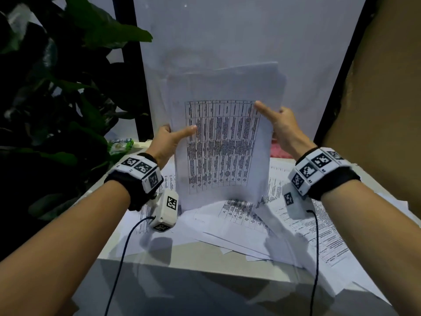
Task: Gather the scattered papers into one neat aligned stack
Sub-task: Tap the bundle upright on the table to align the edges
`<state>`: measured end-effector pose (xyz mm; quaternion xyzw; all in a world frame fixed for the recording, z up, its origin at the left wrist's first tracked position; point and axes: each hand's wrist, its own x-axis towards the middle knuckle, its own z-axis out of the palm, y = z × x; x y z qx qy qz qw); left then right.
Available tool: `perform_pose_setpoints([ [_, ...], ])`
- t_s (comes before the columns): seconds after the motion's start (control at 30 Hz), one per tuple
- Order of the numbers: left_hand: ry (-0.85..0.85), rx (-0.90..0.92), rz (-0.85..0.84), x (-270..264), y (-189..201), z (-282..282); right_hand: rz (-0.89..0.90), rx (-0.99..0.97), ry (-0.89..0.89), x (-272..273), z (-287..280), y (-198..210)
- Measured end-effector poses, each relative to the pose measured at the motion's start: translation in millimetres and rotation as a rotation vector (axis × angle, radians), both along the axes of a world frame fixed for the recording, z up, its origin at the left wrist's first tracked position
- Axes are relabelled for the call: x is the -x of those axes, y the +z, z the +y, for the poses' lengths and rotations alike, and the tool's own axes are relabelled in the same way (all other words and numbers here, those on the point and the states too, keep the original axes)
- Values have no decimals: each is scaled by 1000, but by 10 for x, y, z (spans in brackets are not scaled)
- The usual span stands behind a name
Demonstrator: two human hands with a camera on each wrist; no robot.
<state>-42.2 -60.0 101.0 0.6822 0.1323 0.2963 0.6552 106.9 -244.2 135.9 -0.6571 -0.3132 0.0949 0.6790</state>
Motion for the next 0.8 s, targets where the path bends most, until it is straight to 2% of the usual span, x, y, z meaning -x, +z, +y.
perform_pose_setpoints([
  [0.1,-59,-11,-25,-36,69,13,-63,-62,102,-30,-8,197],
  [0.17,-121,-50,-53,-11,199,-96,-88,-97,95,-65,38,303],
  [0.27,-35,-34,-83,-44,296,-120,-149,-67,59,-68,101,358],
  [0.37,17,1,-47,-89,235,-20,-100,-38,79,-145,51,215],
  [0.47,42,-54,76,-40,112,-115,-64,168,105,-189,-40,-133],
  [0.53,65,-106,98,-63,16,-127,-77,231,46,-167,-50,-303],
  [0.6,66,-150,25,-71,95,-220,-166,160,-103,-152,6,-281],
  [0.7,123,-232,-110,-174,378,-282,-320,91,-307,-46,150,29],
  [0.8,198,-209,-205,-246,671,-310,-471,14,-354,76,246,353],
])
